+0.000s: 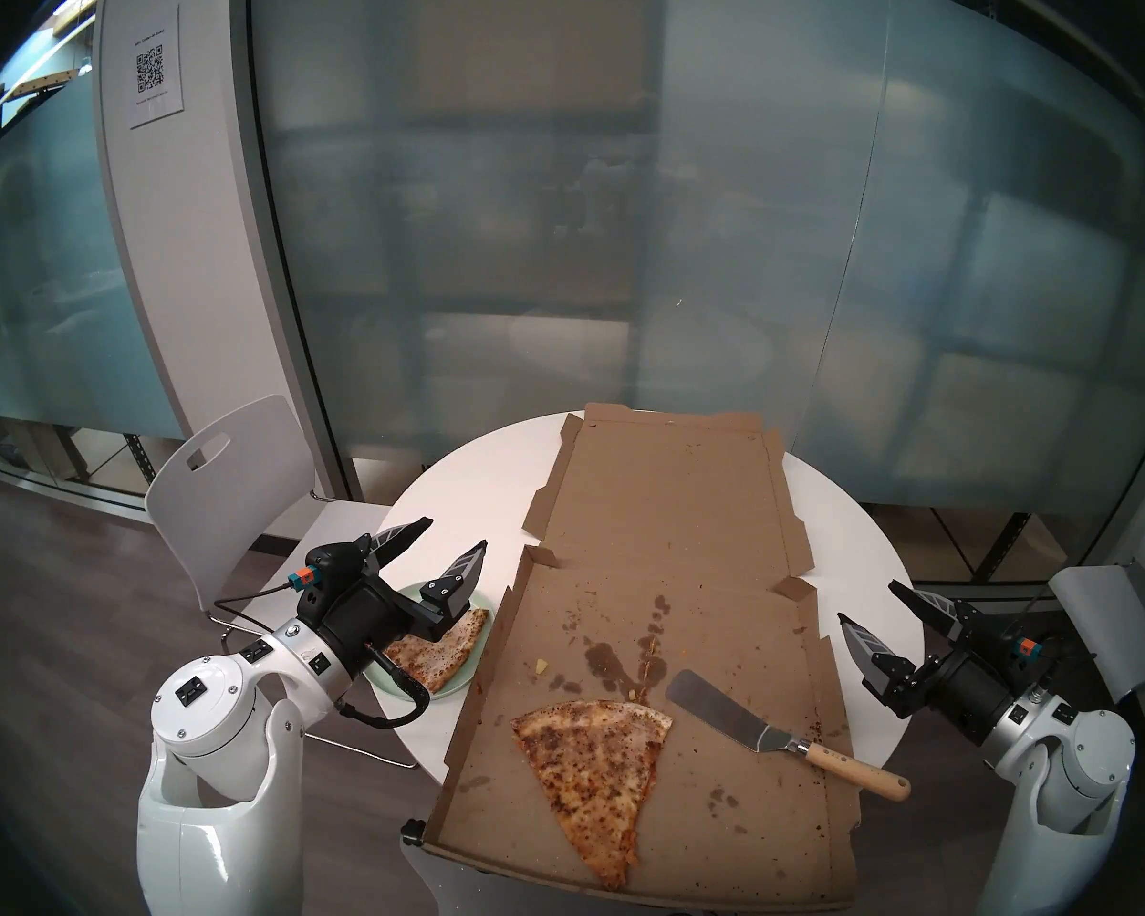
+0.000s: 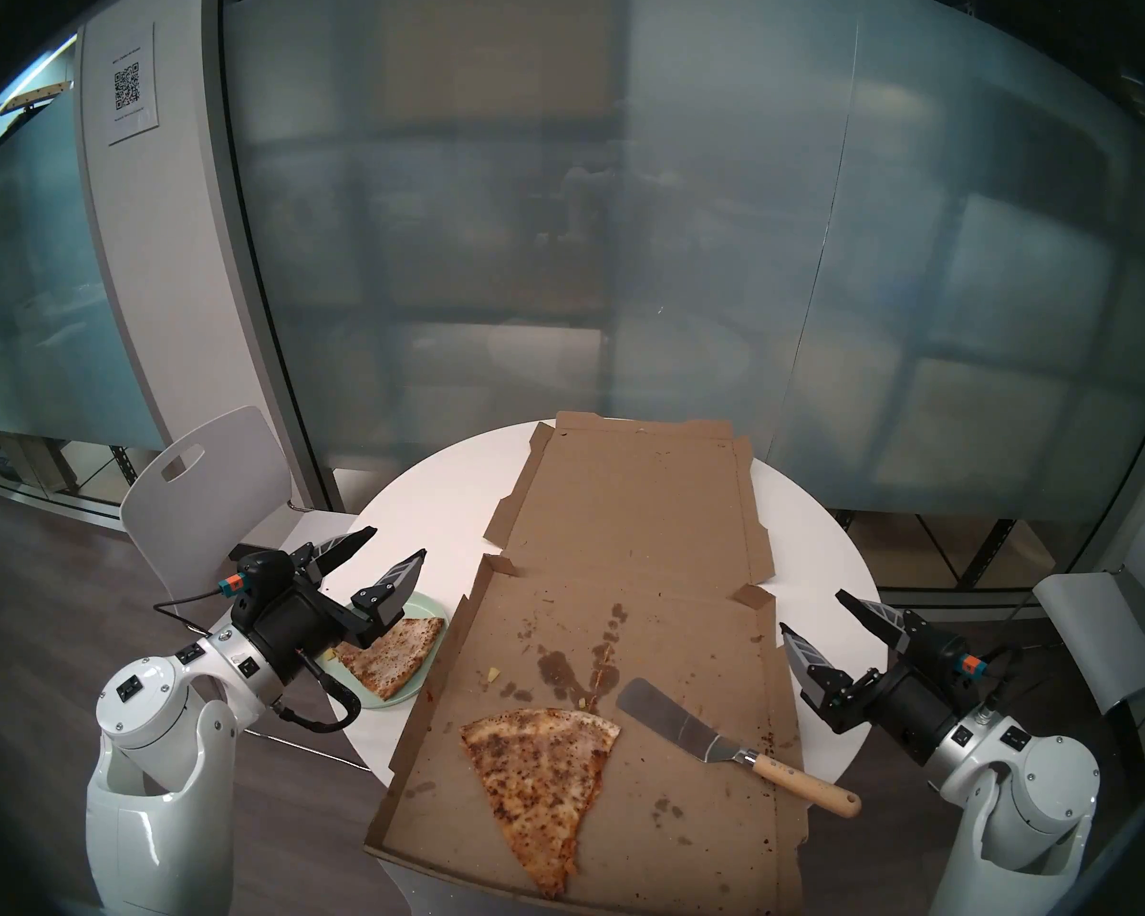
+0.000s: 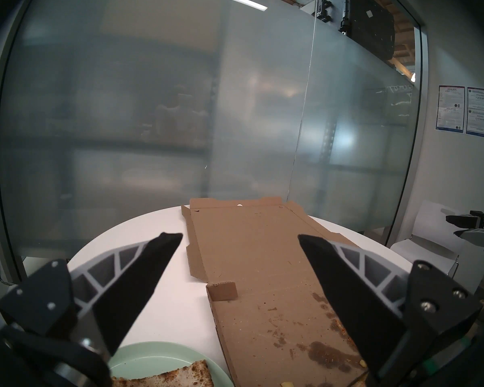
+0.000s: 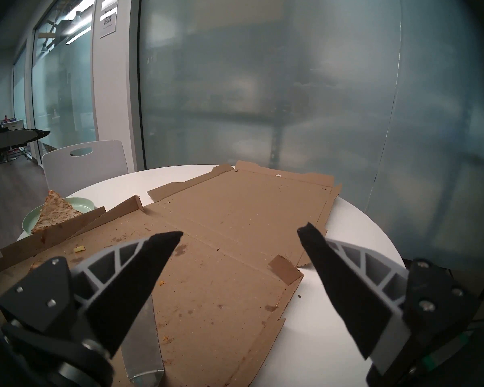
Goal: Put pizza slice onto the plate
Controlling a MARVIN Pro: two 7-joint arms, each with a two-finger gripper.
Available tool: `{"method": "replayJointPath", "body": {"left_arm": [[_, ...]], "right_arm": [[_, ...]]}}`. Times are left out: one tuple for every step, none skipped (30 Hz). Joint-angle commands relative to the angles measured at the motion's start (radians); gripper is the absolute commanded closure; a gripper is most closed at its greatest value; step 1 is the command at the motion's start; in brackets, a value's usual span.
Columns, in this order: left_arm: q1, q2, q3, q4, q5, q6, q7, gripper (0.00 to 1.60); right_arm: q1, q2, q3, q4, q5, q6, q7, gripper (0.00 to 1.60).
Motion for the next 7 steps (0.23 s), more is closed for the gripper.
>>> {"method": "replayJointPath", "body": {"left_arm": [[-0.002, -0.003, -0.001, -0.023, -0.001, 0.002, 0.003, 0.00], [-0.002, -0.003, -0.001, -0.023, -0.001, 0.002, 0.003, 0.00], [-0.002, -0.003, -0.002, -0.023, -0.001, 0.002, 0.003, 0.00], [-0.002, -0.003, -0.002, -0.023, -0.001, 0.002, 0.003, 0.00], [-0.002, -0.003, -0.002, -0.023, -0.001, 0.002, 0.003, 0.00], [-0.002, -0.003, -0.002, -0.023, -0.001, 0.002, 0.003, 0.00], [-0.002, -0.003, -0.002, -0.023, -0.001, 0.002, 0.003, 0.00]], "right_arm": [[0.006, -0.003, 0.002, -0.019, 0.006, -0.003, -0.003, 0.00], [0.006, -0.003, 0.002, -0.019, 0.006, -0.003, -0.003, 0.00], [0.006, -0.003, 0.002, -0.019, 0.006, -0.003, -0.003, 0.00], [0.006, -0.003, 0.002, -0.019, 0.006, -0.003, -0.003, 0.00], [0.006, -0.003, 0.002, -0.019, 0.006, -0.003, -0.003, 0.00], [0.006, -0.003, 0.002, -0.019, 0.006, -0.003, -0.003, 0.00], [0.006, -0.003, 0.002, -0.019, 0.006, -0.003, -0.003, 0.00]]}}
